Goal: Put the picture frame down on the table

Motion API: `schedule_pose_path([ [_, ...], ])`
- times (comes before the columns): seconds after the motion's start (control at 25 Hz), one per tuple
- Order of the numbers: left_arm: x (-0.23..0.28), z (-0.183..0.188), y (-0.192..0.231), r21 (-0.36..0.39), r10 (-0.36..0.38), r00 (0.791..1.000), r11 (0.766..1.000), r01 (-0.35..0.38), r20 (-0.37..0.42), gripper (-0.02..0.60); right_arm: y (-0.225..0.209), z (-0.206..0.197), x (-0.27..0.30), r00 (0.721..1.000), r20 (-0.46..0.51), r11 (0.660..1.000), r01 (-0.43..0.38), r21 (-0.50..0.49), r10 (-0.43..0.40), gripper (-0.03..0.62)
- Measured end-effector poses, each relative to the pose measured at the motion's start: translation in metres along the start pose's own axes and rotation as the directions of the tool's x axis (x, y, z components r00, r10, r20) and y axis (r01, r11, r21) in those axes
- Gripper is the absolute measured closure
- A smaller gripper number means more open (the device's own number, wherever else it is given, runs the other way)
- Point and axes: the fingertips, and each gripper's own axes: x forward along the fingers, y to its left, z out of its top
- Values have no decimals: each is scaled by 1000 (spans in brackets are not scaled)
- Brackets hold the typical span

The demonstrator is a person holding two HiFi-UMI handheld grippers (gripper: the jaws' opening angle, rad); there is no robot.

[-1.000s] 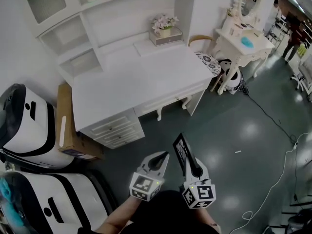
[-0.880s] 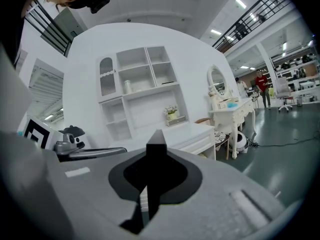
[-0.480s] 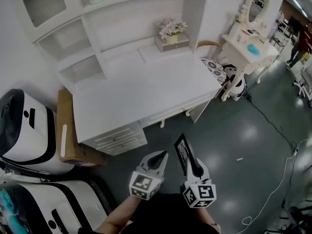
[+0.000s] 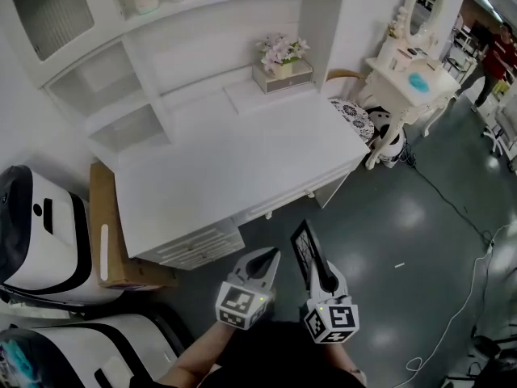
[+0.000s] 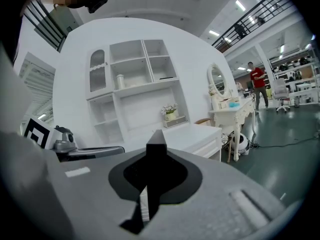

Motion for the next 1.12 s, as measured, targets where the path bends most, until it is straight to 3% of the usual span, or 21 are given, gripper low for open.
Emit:
schedule_pose_path([
  [0.56, 16, -3, 18, 6, -31, 999, 999, 31, -19, 569, -6, -3, 21, 999, -6, 999, 35, 29, -34, 580],
  [1.12, 6, -4, 28, -19, -11, 1000, 1000, 11, -22, 569, 12, -6, 31, 1000, -30, 999, 2, 34, -1, 580],
])
